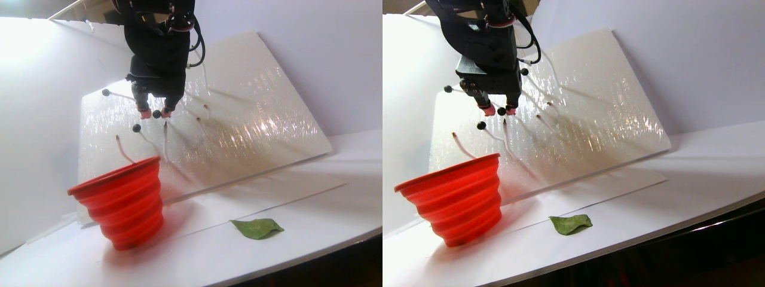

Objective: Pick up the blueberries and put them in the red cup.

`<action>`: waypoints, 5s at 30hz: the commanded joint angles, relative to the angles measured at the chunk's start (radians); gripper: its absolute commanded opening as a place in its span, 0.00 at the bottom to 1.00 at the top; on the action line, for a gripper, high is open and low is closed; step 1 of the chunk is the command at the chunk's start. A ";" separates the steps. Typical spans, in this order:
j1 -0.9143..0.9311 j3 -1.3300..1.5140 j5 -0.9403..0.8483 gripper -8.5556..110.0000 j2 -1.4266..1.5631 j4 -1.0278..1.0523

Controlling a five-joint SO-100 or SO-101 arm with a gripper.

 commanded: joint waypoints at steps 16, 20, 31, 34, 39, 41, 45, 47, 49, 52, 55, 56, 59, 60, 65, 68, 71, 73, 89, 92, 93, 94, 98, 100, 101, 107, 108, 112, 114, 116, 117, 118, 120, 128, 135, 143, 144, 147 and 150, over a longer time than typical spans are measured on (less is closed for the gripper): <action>-0.017 -0.084 0.023 0.17 0.031 -0.034; -0.017 -0.075 0.023 0.17 0.040 -0.034; -0.012 -0.021 0.012 0.16 0.100 -0.009; -0.011 -0.011 0.009 0.16 0.114 -0.003; -0.011 0.015 0.003 0.16 0.140 0.005; -0.009 0.025 0.000 0.16 0.152 0.009; -0.008 0.041 -0.003 0.16 0.170 0.017; -0.008 0.051 -0.005 0.16 0.179 0.025; -0.008 0.061 -0.008 0.16 0.192 0.031; -0.008 0.072 -0.008 0.16 0.213 0.058; -0.012 0.089 -0.009 0.16 0.239 0.084; -0.014 0.094 -0.009 0.16 0.247 0.094; -0.018 0.101 -0.008 0.16 0.275 0.133; -0.020 0.103 -0.006 0.16 0.284 0.149; -0.034 0.120 0.006 0.16 0.337 0.219; -0.043 0.133 0.011 0.16 0.370 0.253; -0.055 0.141 0.014 0.16 0.394 0.291; -0.063 0.149 0.018 0.16 0.411 0.311; -0.158 0.222 0.057 0.16 0.508 0.419; -0.173 0.239 0.064 0.16 0.508 0.419; -0.179 0.242 0.067 0.16 0.506 0.419; -0.183 0.242 0.071 0.16 0.502 0.419; -0.198 0.239 0.084 0.16 0.469 0.419; -0.202 0.235 0.087 0.16 0.449 0.411; -0.204 0.233 0.087 0.16 0.437 0.407; -0.210 0.219 0.086 0.17 0.357 0.351; -0.210 0.218 0.084 0.17 0.347 0.345; -0.216 0.218 0.083 0.17 0.308 0.308; -0.218 0.215 0.083 0.17 0.295 0.296; -0.218 0.212 0.081 0.17 0.279 0.282; -0.218 0.212 0.080 0.17 0.275 0.275; -0.218 0.213 0.078 0.17 0.270 0.268; -0.216 0.212 0.077 0.18 0.264 0.265; -0.204 0.219 0.078 0.23 0.282 0.261; -0.178 0.245 0.057 0.23 0.379 0.311; -0.150 0.291 0.029 0.22 0.509 0.387; -0.147 0.298 0.026 0.22 0.523 0.394; -0.133 0.304 0.021 0.21 0.555 0.420; -0.117 0.308 0.015 0.21 0.586 0.445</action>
